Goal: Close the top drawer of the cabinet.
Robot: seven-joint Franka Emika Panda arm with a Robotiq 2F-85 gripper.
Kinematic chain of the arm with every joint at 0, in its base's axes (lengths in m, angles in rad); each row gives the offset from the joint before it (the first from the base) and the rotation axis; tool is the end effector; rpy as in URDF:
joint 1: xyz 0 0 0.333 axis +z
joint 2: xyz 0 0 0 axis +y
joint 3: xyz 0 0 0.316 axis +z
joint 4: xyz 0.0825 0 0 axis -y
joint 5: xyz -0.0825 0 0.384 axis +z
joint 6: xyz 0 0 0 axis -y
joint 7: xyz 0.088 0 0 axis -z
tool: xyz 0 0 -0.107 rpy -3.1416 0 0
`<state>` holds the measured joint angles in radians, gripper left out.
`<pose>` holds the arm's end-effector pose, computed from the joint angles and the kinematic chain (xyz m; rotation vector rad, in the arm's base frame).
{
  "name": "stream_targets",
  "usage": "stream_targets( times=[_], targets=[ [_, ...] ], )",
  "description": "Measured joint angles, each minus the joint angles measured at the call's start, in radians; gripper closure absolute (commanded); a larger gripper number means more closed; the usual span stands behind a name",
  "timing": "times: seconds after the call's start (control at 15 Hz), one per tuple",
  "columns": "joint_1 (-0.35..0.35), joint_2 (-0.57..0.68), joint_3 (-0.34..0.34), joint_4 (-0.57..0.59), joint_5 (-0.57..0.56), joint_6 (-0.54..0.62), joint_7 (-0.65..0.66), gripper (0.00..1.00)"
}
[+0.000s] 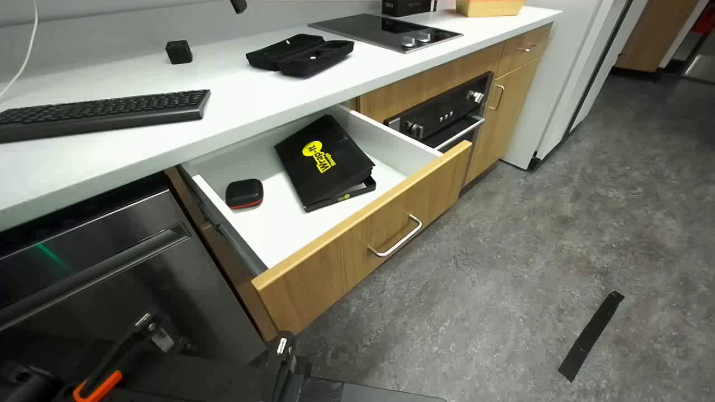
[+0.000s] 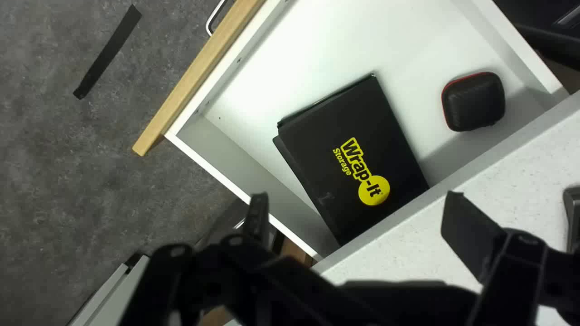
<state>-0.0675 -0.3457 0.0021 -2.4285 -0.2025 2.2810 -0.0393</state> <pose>0.4520 -0.0344 0.4549 2.9487 0.1341 0.2796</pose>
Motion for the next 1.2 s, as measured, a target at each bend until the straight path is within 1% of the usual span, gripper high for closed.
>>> stream_targets(
  times=[0.53,0.67,0.87,1.2],
  targets=[
    [-0.002,0.01,-0.001,-0.001,-0.001,-0.001,0.003,0.0],
    [-0.017,0.036,-0.017,-0.001,-0.007,0.003,0.009,0.0],
    [-0.082,0.112,-0.078,-0.003,-0.048,0.049,0.023,0.0],
    [-0.198,0.293,-0.198,0.006,-0.135,0.189,0.069,0.0]
  ],
)
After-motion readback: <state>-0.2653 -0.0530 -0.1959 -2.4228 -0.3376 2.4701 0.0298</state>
